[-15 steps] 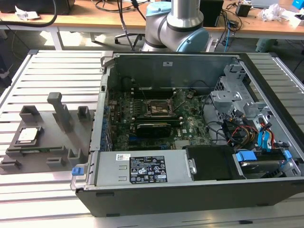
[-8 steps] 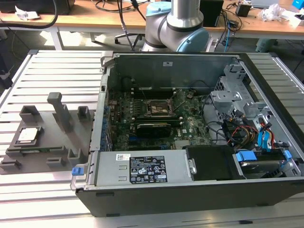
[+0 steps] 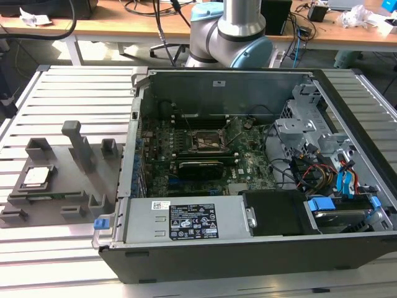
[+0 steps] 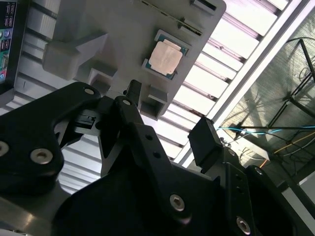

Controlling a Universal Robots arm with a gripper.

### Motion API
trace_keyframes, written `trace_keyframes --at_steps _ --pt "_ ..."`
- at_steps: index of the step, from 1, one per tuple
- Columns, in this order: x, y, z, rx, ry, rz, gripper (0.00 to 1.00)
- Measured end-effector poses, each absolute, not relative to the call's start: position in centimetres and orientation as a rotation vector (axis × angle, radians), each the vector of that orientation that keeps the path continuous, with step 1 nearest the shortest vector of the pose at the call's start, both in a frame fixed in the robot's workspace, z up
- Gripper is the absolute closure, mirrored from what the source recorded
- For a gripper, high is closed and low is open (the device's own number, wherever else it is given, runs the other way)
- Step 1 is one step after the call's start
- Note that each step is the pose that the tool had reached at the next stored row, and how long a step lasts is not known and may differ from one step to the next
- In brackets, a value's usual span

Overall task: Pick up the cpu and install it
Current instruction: 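Pick up the cpu and move it towards the insertion slot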

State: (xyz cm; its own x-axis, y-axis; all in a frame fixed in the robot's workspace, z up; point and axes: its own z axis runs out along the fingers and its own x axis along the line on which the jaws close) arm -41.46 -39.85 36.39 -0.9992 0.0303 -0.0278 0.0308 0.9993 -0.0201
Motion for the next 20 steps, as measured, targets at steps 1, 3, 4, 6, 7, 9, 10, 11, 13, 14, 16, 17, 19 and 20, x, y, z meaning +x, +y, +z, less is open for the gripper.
trace_keyframes --at_steps 1,3,4,6,7,9,10,11,13,14,16,17,19,20 --pt "-41.5 -39.9 36.3 0.048 3.114 -0.032 0.34" --pt "-41.5 -39.9 36.2 0.048 3.114 -0.032 0.34" --pt "-41.5 -39.9 36.2 0.048 3.114 -0.032 0.34" --pt "-41.5 -39.9 36.1 0.048 3.114 -0.032 0.34" --pt "-41.5 -39.9 36.0 0.048 3.114 -0.032 0.34" --pt "-41.5 -39.9 35.9 0.048 3.114 -0.032 0.34" --pt "-41.5 -39.9 35.8 0.048 3.114 -0.032 0.34" --pt "-41.5 -39.9 35.7 0.048 3.114 -0.032 0.34" --pt "-41.5 -39.9 35.6 0.048 3.114 -0.032 0.34" --pt "-41.5 -39.9 35.5 0.048 3.114 -0.032 0.34" --pt "-41.5 -39.9 35.4 0.047 3.114 -0.032 0.34" --pt "-41.5 -39.9 35.3 0.048 3.114 -0.032 0.34" --pt "-41.5 -39.9 35.2 0.048 3.114 -0.032 0.34" --pt "-41.5 -39.9 35.2 0.048 3.114 -0.032 0.34"
